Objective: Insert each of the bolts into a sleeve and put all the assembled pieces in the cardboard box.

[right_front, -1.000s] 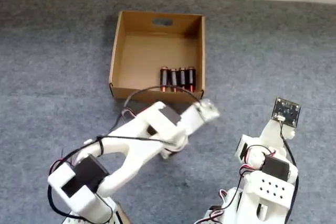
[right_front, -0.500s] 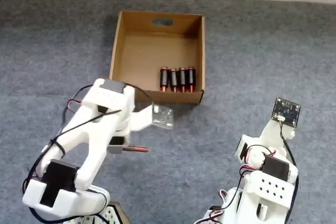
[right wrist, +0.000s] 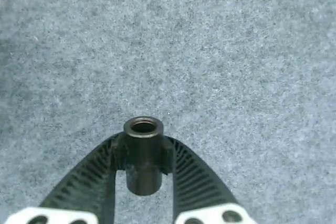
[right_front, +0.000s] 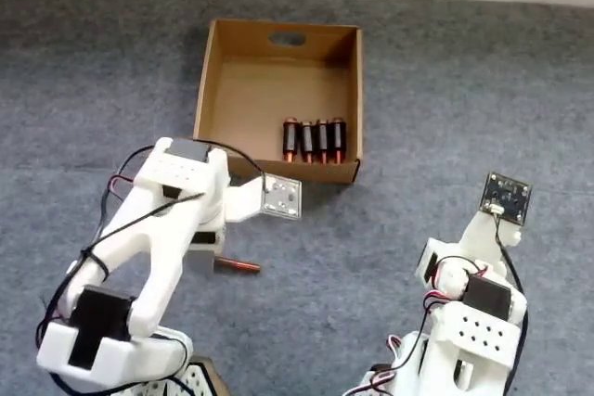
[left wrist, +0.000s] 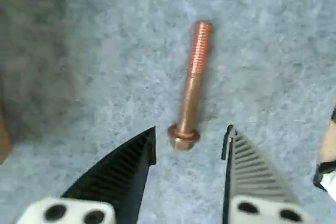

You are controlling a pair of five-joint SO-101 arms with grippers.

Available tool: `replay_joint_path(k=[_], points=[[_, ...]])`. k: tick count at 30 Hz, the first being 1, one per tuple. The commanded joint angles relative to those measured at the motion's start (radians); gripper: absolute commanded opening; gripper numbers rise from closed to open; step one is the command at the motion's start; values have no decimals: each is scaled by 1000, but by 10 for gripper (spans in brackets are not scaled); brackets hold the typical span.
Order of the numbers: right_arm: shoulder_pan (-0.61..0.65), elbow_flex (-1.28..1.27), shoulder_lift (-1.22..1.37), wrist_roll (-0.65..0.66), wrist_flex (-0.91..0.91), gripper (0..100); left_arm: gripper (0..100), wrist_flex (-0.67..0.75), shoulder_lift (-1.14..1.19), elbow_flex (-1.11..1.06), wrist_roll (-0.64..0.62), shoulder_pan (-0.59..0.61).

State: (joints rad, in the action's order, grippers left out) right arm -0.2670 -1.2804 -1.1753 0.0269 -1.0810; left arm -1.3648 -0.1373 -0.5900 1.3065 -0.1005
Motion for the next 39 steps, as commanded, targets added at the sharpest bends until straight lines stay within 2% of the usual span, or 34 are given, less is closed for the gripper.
replay_joint_path(k=[1, 3, 5, 7, 10, 15, 18, 27, 34, 39], points=[[-10, 4, -15, -8, 16, 5, 204, -69, -71, 84, 9, 54], [-8, 4, -15, -8, 16, 5, 194, -192, -110, 108, 6, 64], [-8, 4, -15, -8, 16, 5, 181, -318, -147, 97, -48, 61], [-8, 7, -15, -8, 16, 5, 169, -341, -166, 50, -133, 61], [-8, 7, -15, -8, 16, 5, 146, -232, -168, -65, -293, 61], [-8, 5, -15, -9, 16, 5, 132, 86, -168, -245, -574, 44], [-10, 4, -15, -9, 16, 5, 132, 209, -168, -286, -710, 28], [-12, 4, -15, -11, 16, 5, 131, 399, -166, -289, -919, 27], [-12, 4, -15, -12, 16, 5, 133, 503, -176, -285, -1229, 13], [-12, 4, -15, -12, 16, 5, 136, 537, -176, -283, -1482, -88]])
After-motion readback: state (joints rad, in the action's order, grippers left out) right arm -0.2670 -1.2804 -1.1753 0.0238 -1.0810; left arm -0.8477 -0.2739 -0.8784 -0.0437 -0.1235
